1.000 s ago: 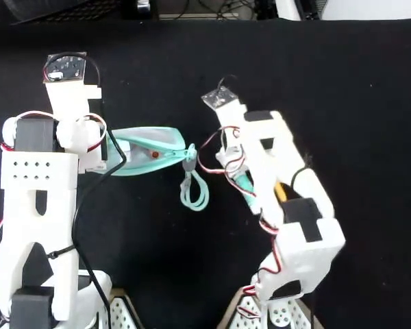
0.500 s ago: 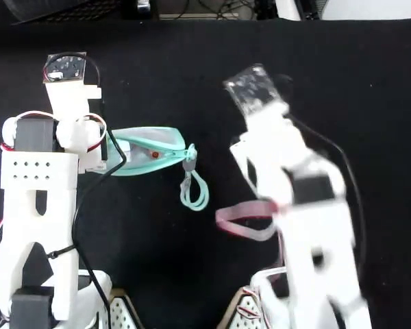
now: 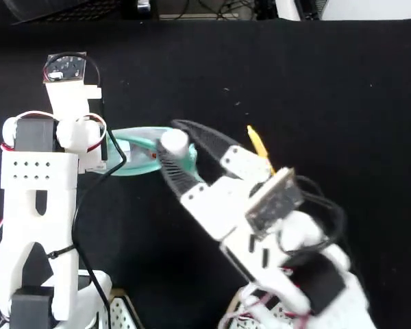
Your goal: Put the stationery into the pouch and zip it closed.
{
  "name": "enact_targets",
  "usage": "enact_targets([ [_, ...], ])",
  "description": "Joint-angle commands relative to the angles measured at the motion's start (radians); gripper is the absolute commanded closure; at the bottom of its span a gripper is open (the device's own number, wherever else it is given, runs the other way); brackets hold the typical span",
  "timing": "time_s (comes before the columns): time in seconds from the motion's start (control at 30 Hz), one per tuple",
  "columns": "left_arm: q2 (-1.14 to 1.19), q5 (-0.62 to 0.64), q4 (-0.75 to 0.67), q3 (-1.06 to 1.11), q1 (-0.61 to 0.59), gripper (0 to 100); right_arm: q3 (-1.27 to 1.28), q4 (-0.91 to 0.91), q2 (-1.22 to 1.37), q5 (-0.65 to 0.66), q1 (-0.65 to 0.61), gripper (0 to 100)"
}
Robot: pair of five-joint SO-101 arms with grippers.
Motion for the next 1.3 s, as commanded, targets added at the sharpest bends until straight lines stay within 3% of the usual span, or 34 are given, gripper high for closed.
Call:
enact_targets([
  [0.0, 0.008, 0.009, 0.000, 0.002, -0.013, 97, 0.188, -0.400, 0.030, -0.005, -0.023, 98.6],
  [0.13, 0.008, 0.009, 0.000, 0.002, -0.013, 97, 0.351, -0.597, 0.028, -0.005, -0.023, 98.6],
  [0.43, 0.008, 0.009, -0.020, 0.004, -0.008, 97, 0.440, -0.603, 0.031, -0.003, -0.021, 98.6],
  [0.77, 0.008, 0.009, -0.015, 0.005, -0.010, 97, 0.312, -0.605, 0.071, -0.003, -0.074, 98.6],
  [1.17, 0.008, 0.009, -0.014, 0.002, -0.012, 97, 0.377, -0.689, 0.314, -0.005, 0.026, 98.6],
  [1.27, 0.008, 0.009, -0.014, 0.002, -0.012, 97, 0.407, -0.635, 0.314, -0.005, 0.021, 98.6],
])
